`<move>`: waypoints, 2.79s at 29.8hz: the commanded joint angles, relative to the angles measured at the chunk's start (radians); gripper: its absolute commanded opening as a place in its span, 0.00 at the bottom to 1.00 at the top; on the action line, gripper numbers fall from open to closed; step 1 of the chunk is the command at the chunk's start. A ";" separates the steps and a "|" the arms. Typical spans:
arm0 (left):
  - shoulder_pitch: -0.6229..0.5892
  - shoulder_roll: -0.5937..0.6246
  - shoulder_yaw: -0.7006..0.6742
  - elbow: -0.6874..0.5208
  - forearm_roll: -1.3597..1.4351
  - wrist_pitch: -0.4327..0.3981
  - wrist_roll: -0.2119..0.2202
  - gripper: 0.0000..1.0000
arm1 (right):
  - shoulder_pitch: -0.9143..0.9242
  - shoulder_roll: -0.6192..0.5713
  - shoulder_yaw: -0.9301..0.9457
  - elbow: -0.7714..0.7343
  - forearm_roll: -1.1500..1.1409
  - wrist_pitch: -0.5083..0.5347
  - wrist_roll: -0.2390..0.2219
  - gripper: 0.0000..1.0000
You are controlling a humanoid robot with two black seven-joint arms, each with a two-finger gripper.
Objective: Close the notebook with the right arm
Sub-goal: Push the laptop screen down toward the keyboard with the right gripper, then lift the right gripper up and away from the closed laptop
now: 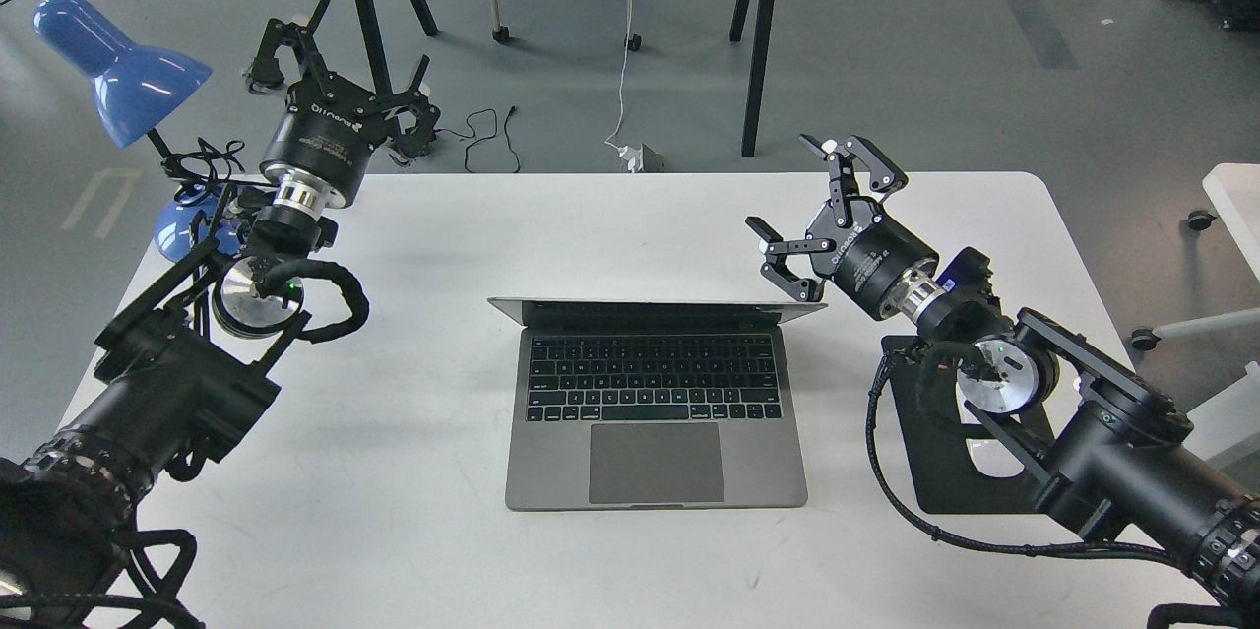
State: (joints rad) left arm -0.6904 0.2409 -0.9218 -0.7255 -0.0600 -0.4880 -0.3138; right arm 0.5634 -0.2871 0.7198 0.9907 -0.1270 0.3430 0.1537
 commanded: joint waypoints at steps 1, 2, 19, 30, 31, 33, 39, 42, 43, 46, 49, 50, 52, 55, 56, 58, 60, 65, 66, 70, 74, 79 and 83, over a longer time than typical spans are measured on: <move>0.000 0.000 0.000 0.000 0.000 0.000 -0.001 1.00 | -0.033 -0.033 -0.020 0.039 -0.002 0.002 0.003 1.00; 0.000 0.000 -0.002 0.000 0.000 0.000 -0.001 1.00 | -0.042 -0.035 -0.022 0.040 -0.005 0.004 0.003 1.00; 0.000 0.000 -0.002 0.000 0.000 0.000 -0.001 1.00 | -0.094 -0.038 -0.200 0.042 -0.269 -0.001 0.010 1.00; 0.000 0.000 -0.002 0.000 0.000 0.000 -0.001 1.00 | -0.122 -0.041 -0.264 0.042 -0.295 -0.067 0.010 1.00; 0.000 0.000 -0.002 0.000 0.000 0.000 -0.001 1.00 | -0.123 -0.041 -0.263 0.042 -0.295 -0.068 0.010 1.00; 0.000 0.000 -0.002 0.000 0.000 0.000 -0.001 1.00 | -0.123 -0.040 -0.261 0.042 -0.295 -0.068 0.010 1.00; 0.000 0.000 -0.002 0.000 0.000 0.000 -0.001 1.00 | -0.120 -0.038 -0.263 0.040 -0.295 -0.068 0.009 1.00; 0.000 0.000 -0.002 0.000 0.000 0.000 -0.001 1.00 | -0.122 -0.040 -0.261 0.042 -0.295 -0.068 0.010 1.00; 0.000 0.000 -0.002 0.000 0.000 0.000 -0.001 1.00 | -0.120 -0.040 -0.258 0.042 -0.293 -0.068 0.010 1.00; 0.000 0.000 -0.002 0.000 0.000 0.000 -0.001 1.00 | -0.120 -0.043 -0.224 0.054 -0.289 -0.067 0.012 1.00; 0.000 0.000 -0.002 0.000 0.000 0.000 -0.001 1.00 | -0.120 -0.060 -0.113 0.088 -0.287 -0.061 0.012 1.00; 0.000 0.000 -0.003 0.000 0.000 0.000 -0.001 1.00 | -0.120 -0.061 -0.076 0.104 -0.287 -0.061 0.012 1.00; 0.000 0.000 -0.002 0.000 0.000 0.000 -0.001 1.00 | -0.117 -0.063 0.002 0.144 -0.287 -0.062 0.009 1.00; 0.000 0.000 -0.002 0.000 0.000 0.000 -0.001 1.00 | -0.099 -0.083 0.098 0.167 -0.284 -0.064 0.000 1.00; 0.000 0.000 -0.002 0.000 0.000 0.000 -0.001 1.00 | -0.088 -0.092 0.119 0.167 -0.281 -0.065 -0.002 1.00; 0.000 0.000 -0.002 0.000 0.000 0.000 0.001 1.00 | -0.048 -0.098 0.168 0.160 -0.275 -0.070 -0.006 1.00; 0.000 0.000 -0.002 0.000 0.000 0.000 -0.001 1.00 | -0.022 -0.098 0.220 0.138 -0.275 -0.071 -0.017 1.00; 0.000 0.000 -0.002 0.000 0.000 0.000 -0.001 1.00 | 0.013 -0.087 0.360 0.050 -0.169 -0.068 -0.137 1.00; 0.000 0.000 -0.002 0.000 0.000 0.000 -0.001 1.00 | 0.021 -0.086 0.378 0.031 -0.142 -0.065 -0.137 1.00; 0.000 0.000 -0.002 0.000 0.000 0.000 -0.001 1.00 | 0.064 -0.061 0.435 -0.049 -0.068 -0.062 -0.131 1.00; 0.000 0.000 -0.002 0.000 0.000 0.000 -0.001 1.00 | 0.073 -0.020 0.478 -0.113 -0.028 -0.062 -0.112 1.00; 0.000 0.000 -0.002 0.000 0.000 0.000 -0.001 1.00 | 0.085 -0.012 0.486 -0.141 -0.020 -0.050 -0.085 1.00; 0.000 0.000 -0.002 0.000 0.000 0.000 -0.001 1.00 | 0.090 -0.012 0.509 -0.150 -0.020 -0.027 0.010 1.00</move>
State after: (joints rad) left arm -0.6903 0.2408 -0.9235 -0.7256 -0.0598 -0.4878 -0.3144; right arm 0.6498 -0.2992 1.2143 0.8462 -0.1475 0.3029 0.1037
